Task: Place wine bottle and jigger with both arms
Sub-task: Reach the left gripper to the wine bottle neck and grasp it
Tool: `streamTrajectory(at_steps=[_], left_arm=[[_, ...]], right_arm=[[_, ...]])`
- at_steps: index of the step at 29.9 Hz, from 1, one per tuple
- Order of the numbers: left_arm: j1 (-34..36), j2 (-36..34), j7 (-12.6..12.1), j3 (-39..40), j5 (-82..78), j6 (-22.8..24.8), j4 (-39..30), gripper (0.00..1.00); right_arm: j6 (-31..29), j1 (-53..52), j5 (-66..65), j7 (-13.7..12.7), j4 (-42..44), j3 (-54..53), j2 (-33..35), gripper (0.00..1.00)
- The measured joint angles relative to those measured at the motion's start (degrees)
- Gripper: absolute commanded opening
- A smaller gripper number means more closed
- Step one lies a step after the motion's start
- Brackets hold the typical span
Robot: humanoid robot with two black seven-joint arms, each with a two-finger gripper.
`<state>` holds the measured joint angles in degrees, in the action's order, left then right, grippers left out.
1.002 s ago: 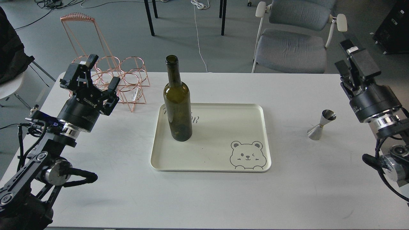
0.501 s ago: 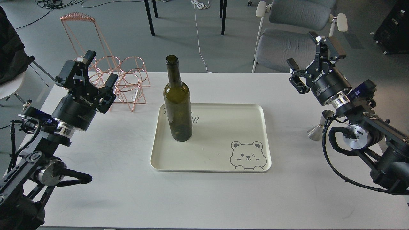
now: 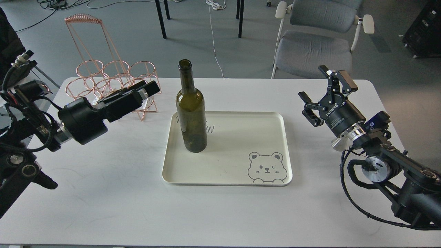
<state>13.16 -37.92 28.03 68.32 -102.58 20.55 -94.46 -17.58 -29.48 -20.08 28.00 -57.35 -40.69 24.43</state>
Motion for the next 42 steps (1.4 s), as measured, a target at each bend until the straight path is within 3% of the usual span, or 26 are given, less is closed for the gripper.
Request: streamTrajectory(at_steps=[11,34,39,42], left_arm=[[10.24,0.30,-0.01,-6.04,-21.45,-1.71,1.78,0.98],[22.18,6.90,-0.03,-14.75,-22.43,-1.74,10.53,0.98],[24.78,7.66,-0.03,-16.52,-22.43,-1.74,12.82,0.94],[25.41,7.87,-0.03,-17.24,-22.43,-1.74,13.40,0.83]], right_arm=[[0.00,0.80,-0.13,0.00,-0.05,0.01,0.09,0.99],[0.14,1.08,-1.76,0.00,-0.13,-0.06,0.09,0.99],[0.18,1.09,-1.75,0.00,-0.13,-0.18,0.09,0.99],[0.25,1.09,-1.73,0.00,-0.13,-0.25,0.09,0.99]])
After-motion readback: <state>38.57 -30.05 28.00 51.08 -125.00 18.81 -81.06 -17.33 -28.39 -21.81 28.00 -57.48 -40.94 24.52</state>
